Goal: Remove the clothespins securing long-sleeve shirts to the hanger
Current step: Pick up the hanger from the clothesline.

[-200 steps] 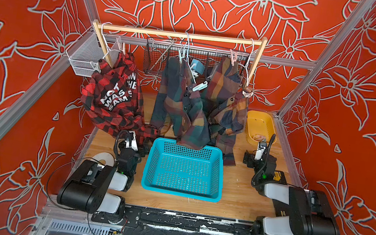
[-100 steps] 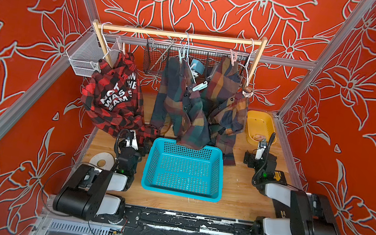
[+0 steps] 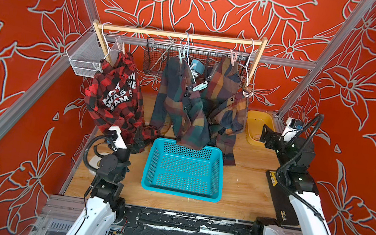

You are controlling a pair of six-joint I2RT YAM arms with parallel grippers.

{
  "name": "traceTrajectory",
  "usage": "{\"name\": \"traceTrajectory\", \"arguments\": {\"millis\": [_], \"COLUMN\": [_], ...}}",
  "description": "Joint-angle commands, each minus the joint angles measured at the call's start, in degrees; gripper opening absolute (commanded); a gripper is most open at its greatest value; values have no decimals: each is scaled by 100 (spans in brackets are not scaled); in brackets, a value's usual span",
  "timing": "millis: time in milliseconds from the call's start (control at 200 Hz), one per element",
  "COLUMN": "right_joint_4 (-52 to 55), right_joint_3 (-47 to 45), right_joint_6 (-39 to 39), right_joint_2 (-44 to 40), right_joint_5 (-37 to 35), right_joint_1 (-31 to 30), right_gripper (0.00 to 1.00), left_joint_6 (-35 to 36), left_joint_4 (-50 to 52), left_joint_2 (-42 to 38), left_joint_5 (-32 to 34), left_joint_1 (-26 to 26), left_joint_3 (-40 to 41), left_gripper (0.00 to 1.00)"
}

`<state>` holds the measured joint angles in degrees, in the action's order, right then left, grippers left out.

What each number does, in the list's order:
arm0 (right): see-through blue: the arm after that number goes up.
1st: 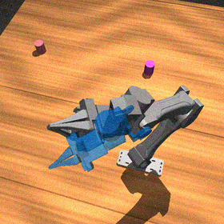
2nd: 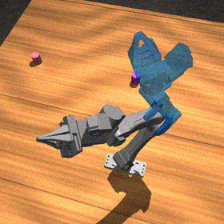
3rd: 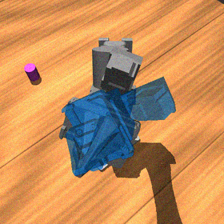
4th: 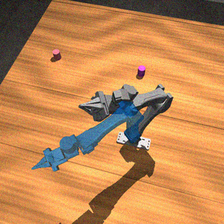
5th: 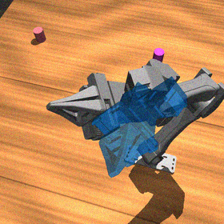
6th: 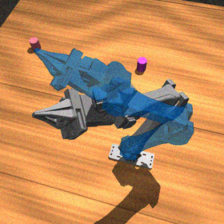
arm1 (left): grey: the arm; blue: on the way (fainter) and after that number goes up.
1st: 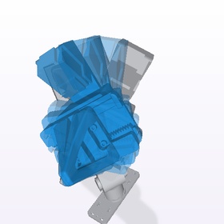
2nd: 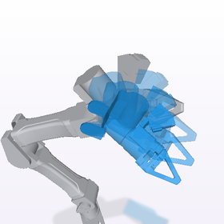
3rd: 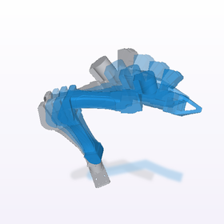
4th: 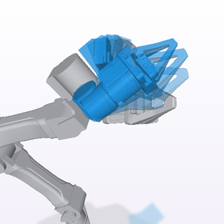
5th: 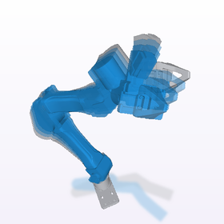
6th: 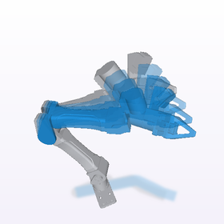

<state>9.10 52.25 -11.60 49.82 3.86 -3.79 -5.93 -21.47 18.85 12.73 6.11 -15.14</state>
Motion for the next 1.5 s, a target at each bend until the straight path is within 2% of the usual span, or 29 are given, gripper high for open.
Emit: {"name": "traceTrajectory", "arguments": {"millis": [0,80,150,280,425,671,866,1066,1251,1496], "right_joint_4": [1250,1459,1685,2248,2413,2509,2523,2113,2007,1974], "right_joint_3": [715,952,1184,1725,2159,2929,3763,4230,4802,5406], "right_joint_6": [90,112,164,400,267,162,477,298,298,130], "right_joint_2": [-150,-171,-145,-113,-110,700,1577,2337,2938,3580], "right_joint_5": [757,899,1106,846,1170,930,137,-72,78,203], "right_joint_1": [-172,-507,-833,-1541,-1996,-2856,-3867,-4104,-4114,-4118], "right_gripper": [86,84,82,80,79,74,73,73,74,73], "left_joint_6": [-65,-10,116,240,277,-66,-183,-91,160,47], "left_joint_4": [1298,1809,2159,2665,2939,2495,2205,2149,2001,1813], "left_joint_2": [-738,-1015,-955,-338,495,1690,2508,3246,3546,3731], "left_joint_5": [-612,-1021,-1360,-1676,-1866,-2171,-2260,-2294,-2474,-2972], "left_joint_1": [22,21,25,30,31,30,30,31,31,22], "left_joint_3": [-362,-633,-928,-1676,-2426,-2861,-3179,-3755,-4041,-4277], "left_gripper": [97,95,93,92,93,92,91,91,93,93]}}
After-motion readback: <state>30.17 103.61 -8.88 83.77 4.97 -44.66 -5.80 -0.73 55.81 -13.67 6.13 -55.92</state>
